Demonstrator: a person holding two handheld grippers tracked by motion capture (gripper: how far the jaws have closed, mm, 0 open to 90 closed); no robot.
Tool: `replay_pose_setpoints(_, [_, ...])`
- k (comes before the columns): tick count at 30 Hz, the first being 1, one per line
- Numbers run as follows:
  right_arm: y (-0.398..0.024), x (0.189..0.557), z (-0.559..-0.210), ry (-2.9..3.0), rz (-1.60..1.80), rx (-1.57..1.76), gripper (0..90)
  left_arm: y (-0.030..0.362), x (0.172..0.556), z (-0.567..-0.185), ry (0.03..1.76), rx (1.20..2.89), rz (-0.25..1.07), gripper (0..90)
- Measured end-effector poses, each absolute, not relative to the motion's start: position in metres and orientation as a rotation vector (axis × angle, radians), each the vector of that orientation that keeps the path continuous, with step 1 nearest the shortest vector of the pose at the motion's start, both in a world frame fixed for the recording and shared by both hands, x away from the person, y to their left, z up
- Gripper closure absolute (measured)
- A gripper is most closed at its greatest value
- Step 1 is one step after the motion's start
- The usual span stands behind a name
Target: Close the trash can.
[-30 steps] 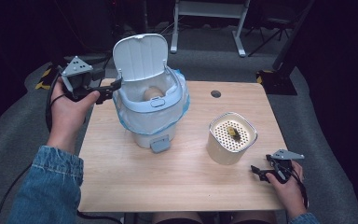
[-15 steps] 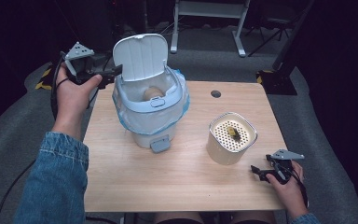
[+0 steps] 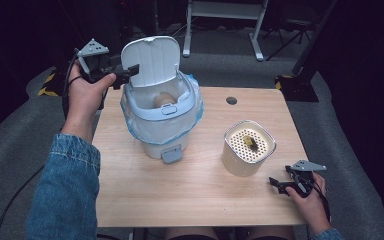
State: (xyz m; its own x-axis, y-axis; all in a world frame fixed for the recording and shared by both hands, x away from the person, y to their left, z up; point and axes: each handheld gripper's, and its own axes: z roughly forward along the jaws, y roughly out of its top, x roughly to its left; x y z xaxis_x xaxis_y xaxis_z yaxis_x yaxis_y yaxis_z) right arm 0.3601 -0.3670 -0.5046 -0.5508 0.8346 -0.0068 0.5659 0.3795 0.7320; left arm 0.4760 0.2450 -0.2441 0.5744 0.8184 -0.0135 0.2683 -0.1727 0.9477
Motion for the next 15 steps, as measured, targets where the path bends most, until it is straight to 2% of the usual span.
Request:
replay_pose_setpoints(9, [-0.367,0.36,-0.505,2.269,0.982,1.216,11.3,0.244,0.466,-0.241,0.882,1.747,0.618,34.1])
replay_pose_setpoints(15, [-0.367,0.36,-0.505,2.269,0.982,1.215,11.3,0.239,0.454,-0.241,0.859,1.783,0.602,32.5])
